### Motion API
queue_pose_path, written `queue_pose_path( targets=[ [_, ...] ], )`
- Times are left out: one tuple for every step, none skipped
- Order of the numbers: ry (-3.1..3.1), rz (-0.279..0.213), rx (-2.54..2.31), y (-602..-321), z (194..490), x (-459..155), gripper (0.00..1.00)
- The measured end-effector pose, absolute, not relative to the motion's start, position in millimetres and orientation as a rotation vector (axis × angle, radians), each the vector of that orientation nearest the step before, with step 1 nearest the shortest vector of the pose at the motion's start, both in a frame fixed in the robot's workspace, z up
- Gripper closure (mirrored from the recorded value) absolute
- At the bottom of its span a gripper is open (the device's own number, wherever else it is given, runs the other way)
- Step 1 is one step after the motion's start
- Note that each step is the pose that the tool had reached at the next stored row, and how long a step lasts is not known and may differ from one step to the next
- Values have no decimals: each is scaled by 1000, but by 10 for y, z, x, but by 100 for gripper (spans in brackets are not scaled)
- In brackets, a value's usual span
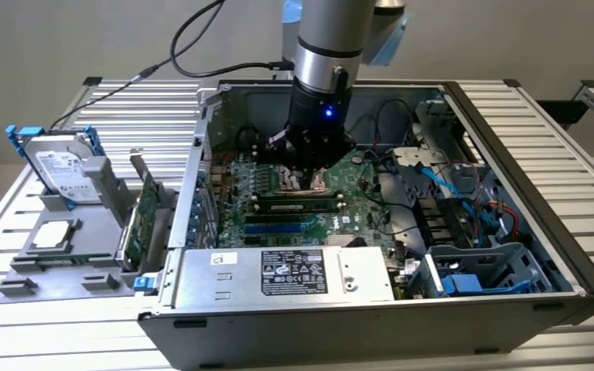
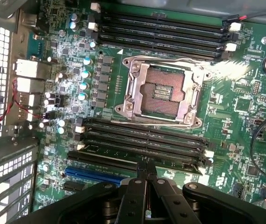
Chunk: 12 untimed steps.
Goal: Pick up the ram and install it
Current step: 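Press down the ram until it locks into place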
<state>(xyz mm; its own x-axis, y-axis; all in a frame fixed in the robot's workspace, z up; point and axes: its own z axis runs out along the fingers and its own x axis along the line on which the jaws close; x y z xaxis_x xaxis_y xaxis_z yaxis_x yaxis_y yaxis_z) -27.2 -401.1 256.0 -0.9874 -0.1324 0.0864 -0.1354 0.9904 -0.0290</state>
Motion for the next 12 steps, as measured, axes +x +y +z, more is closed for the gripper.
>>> queue_pose_path(
  targets=[
    [-3051,52,186,-4011,2560,-272,89],
    [-3053,52,169,-4011,2560,-272,89],
    [-3054,51,151,-4011,2560,-272,89],
    [-3055,50,133,-4011,2560,-272,89],
    [-3056,50,114,-4011,2560,-272,89],
    [-3057,49,96,-4011,2560,-272,89],
    [-3058,48,78,-4011,2560,-272,89],
    [-3058,47,63,-4011,2559,-272,89],
    [-3058,47,59,-4011,2559,-272,89],
    [-3058,47,59,-4012,2559,-272,89],
    [-3058,47,59,-4012,2559,-272,89],
    [-3058,47,59,-4012,2559,-272,89]
  ],
)
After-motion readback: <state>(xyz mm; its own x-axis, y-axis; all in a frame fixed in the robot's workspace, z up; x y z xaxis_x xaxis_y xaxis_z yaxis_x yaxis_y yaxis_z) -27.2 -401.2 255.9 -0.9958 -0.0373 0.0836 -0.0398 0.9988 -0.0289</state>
